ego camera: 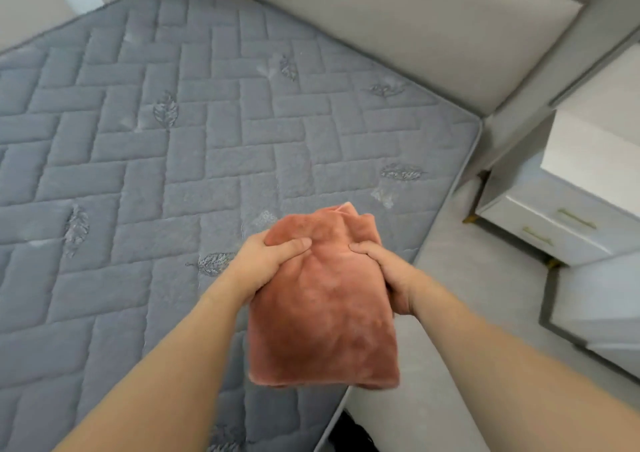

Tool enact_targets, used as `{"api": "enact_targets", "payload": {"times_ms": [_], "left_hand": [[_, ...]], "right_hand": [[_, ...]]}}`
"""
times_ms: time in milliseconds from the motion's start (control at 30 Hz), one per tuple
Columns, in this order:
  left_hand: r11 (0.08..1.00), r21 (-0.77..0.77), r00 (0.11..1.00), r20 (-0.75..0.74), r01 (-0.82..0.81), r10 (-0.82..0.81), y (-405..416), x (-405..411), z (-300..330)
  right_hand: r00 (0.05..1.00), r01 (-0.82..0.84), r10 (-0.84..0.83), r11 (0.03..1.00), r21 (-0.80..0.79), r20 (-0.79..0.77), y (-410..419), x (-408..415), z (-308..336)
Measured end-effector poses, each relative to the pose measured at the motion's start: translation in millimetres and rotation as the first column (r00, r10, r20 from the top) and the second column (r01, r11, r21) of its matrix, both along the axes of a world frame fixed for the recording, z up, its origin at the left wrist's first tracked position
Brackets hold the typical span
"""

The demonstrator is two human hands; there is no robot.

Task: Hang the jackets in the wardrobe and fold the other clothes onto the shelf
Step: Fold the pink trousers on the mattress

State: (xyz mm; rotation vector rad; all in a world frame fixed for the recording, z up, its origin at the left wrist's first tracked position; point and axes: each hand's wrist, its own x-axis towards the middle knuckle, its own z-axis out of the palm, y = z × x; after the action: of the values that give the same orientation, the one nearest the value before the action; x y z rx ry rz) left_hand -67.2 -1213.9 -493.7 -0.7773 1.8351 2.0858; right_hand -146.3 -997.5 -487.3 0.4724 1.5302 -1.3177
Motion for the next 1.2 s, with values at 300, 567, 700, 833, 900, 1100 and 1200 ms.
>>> {"api": "enact_targets", "payload": {"times_ms": [300,567,700,833,900,1100,1200], "left_hand": [[0.974,-0.119,0.935,-0.278,0.192,-0.219,145,-20,237],[0.940,-0.178,0.827,-0.447,0.292,-0.342,283,-56,335],[0.920,-0.195,0.729,-0.564,0.340,-0.388,387,-78,371],[0.888,-0.231,0.625,-0.640,0.398,-0.447,494,-98,398],[0.868,-0.238,0.574,-0.669,0.437,-0.472,542,-109,408],[0.804,-0.254,0.433,-0.736,0.537,-0.521,664,-135,433],[0.758,-0.264,0.363,-0.754,0.596,-0.548,719,-149,447]], "right_hand": [[0.810,0.286,-0.237,0.958,0.009,-0.537,158,35,252],[0.527,0.517,-0.371,0.854,-0.058,-0.765,287,61,363],[0.322,0.642,-0.387,0.760,-0.101,-0.864,380,68,397],[0.142,0.704,-0.322,0.697,-0.133,-0.936,473,71,426],[0.074,0.714,-0.271,0.686,-0.139,-0.960,513,69,437],[-0.025,0.800,-0.121,0.593,-0.093,-0.992,620,62,459],[-0.039,0.850,-0.103,0.519,-0.087,-0.994,663,60,468]]}}
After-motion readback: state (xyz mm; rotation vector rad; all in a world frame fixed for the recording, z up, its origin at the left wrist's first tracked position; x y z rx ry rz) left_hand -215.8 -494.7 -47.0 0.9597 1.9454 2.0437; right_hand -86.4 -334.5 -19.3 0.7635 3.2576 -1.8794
